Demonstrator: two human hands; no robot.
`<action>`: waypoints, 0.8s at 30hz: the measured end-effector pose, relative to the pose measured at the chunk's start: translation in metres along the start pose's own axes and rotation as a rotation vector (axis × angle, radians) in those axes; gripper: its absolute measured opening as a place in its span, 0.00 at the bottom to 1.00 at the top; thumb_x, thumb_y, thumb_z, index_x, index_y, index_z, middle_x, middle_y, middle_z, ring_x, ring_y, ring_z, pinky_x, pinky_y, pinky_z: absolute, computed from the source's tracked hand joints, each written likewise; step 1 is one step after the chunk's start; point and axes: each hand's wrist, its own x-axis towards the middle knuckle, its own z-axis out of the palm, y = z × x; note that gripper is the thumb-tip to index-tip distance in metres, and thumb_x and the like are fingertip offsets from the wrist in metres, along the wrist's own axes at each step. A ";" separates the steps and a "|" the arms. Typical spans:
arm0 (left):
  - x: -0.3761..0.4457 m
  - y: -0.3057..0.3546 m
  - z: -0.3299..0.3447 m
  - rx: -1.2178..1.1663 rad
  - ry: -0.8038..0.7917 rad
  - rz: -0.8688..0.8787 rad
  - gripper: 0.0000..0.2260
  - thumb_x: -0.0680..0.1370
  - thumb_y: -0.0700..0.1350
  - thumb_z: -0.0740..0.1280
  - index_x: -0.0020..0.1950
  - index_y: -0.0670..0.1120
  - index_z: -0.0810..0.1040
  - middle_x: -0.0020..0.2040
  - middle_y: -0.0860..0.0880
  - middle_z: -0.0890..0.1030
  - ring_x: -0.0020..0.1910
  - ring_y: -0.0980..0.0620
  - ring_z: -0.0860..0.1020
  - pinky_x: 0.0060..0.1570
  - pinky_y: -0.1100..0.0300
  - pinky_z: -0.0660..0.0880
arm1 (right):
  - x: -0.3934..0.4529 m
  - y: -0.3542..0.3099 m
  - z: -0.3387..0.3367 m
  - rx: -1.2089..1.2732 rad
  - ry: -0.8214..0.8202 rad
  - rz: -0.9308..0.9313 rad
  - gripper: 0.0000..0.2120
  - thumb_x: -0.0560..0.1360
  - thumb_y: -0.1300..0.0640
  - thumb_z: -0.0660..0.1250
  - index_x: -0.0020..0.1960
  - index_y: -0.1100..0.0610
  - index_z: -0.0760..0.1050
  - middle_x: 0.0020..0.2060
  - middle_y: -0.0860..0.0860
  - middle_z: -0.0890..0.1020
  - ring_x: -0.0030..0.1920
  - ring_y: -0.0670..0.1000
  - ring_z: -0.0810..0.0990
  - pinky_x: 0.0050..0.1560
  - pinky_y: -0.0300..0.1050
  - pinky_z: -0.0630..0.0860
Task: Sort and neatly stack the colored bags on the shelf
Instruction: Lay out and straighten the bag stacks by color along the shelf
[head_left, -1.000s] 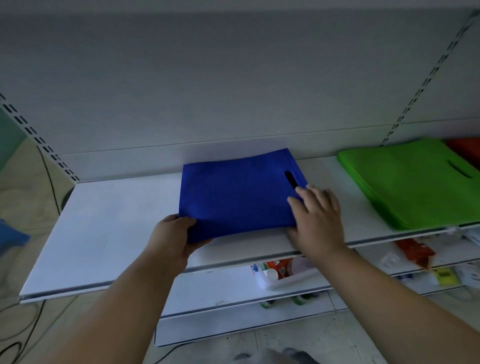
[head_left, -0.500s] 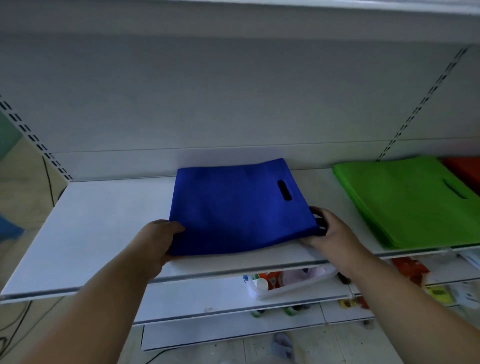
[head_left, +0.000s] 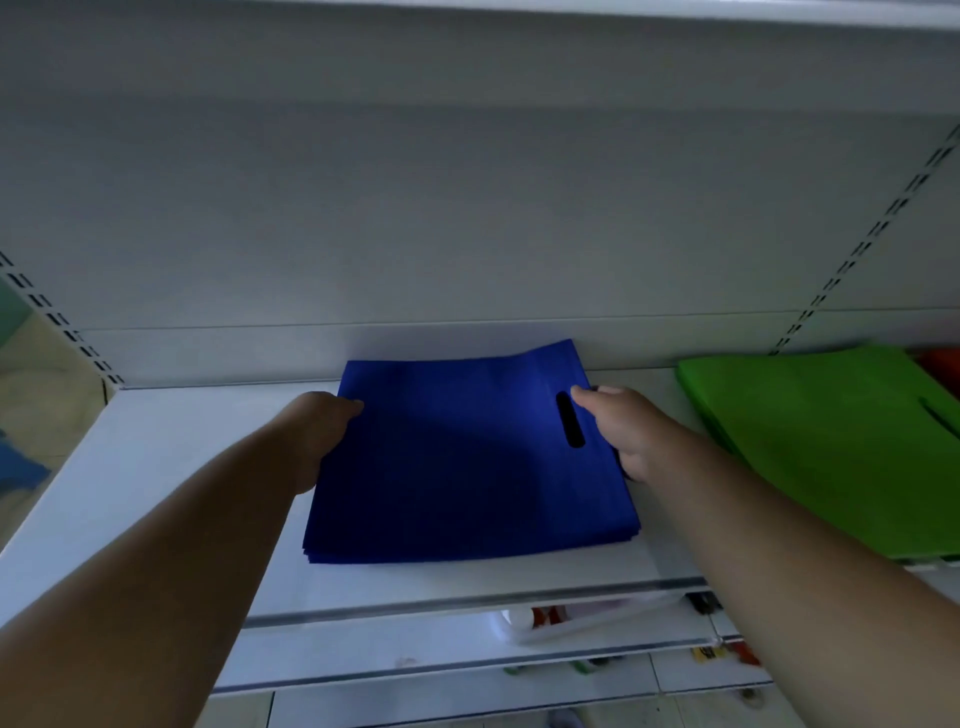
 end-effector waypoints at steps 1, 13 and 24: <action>0.005 0.002 0.002 0.009 0.013 0.021 0.10 0.79 0.42 0.65 0.57 0.39 0.78 0.52 0.38 0.82 0.51 0.37 0.81 0.57 0.40 0.77 | 0.007 0.001 0.001 -0.043 0.008 -0.016 0.27 0.76 0.43 0.66 0.67 0.60 0.71 0.61 0.58 0.77 0.59 0.60 0.78 0.62 0.64 0.73; 0.005 -0.009 0.004 -0.045 0.029 0.167 0.14 0.78 0.32 0.61 0.52 0.48 0.80 0.54 0.43 0.81 0.49 0.43 0.81 0.56 0.48 0.77 | 0.005 0.011 0.000 0.008 0.119 -0.222 0.08 0.80 0.52 0.65 0.50 0.55 0.79 0.45 0.48 0.83 0.49 0.50 0.80 0.57 0.51 0.77; -0.001 -0.022 0.002 -0.205 -0.049 0.215 0.11 0.80 0.38 0.64 0.49 0.54 0.80 0.51 0.48 0.83 0.49 0.48 0.81 0.55 0.51 0.77 | 0.009 0.025 -0.004 0.158 -0.165 -0.135 0.32 0.71 0.24 0.56 0.69 0.37 0.70 0.64 0.35 0.75 0.67 0.42 0.72 0.72 0.56 0.65</action>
